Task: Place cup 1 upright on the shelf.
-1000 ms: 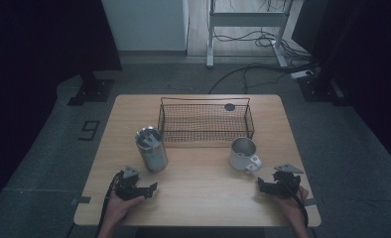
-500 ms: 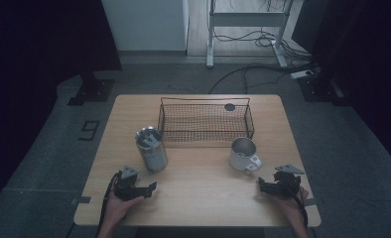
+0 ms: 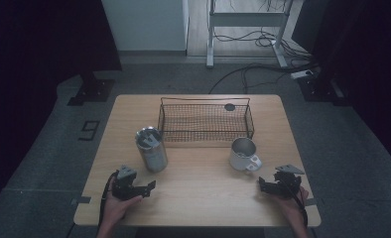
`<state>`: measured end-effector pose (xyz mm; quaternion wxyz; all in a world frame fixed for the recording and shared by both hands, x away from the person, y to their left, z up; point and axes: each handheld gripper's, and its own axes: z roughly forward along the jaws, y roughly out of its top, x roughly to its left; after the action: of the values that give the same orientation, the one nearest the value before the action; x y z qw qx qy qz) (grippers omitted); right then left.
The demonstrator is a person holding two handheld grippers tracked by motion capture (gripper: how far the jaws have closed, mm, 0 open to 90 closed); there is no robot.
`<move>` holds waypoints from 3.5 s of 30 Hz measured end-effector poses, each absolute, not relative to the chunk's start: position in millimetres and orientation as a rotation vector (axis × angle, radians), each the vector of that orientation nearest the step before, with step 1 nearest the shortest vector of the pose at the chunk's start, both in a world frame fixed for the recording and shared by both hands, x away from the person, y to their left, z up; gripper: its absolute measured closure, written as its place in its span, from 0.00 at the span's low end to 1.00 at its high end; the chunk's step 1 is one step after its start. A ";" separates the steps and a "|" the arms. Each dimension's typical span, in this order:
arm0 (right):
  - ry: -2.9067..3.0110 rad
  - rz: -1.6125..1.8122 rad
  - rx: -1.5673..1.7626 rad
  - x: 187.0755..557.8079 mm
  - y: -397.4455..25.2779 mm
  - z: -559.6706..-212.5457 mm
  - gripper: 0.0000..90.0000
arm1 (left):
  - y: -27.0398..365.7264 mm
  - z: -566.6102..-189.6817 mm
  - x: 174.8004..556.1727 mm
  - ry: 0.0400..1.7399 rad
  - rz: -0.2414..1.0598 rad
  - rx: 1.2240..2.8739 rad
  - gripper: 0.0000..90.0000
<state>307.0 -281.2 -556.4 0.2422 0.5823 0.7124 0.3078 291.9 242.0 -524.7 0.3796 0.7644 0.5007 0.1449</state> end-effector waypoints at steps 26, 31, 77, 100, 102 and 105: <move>1.952 0.844 1.588 307.6 -281.5 -556.3 0.03 | 240.8 -498.8 296.0 1.223 0.390 1.910 0.12; 1.951 0.844 1.588 307.5 -281.5 -556.3 0.03 | 238.8 -491.0 300.4 1.216 0.393 1.906 0.11; 1.942 0.845 1.592 307.7 -281.8 -556.4 0.04 | 237.6 -461.7 344.3 1.184 0.418 1.868 0.00; 1.936 0.844 1.597 307.8 -281.9 -556.3 0.05 | 224.4 -461.2 367.4 1.156 0.446 1.868 0.00; 1.936 0.844 1.597 307.8 -281.9 -556.3 0.05 | 222.6 -460.9 369.8 1.157 0.446 1.871 0.00; 1.936 0.844 1.597 307.8 -281.9 -556.3 0.05 | 221.0 -462.2 373.8 1.160 0.440 1.874 0.00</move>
<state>307.8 -281.9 -556.3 0.2446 0.5848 0.7090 0.3091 373.8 221.0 -462.2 0.4322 0.7518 0.4656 0.1765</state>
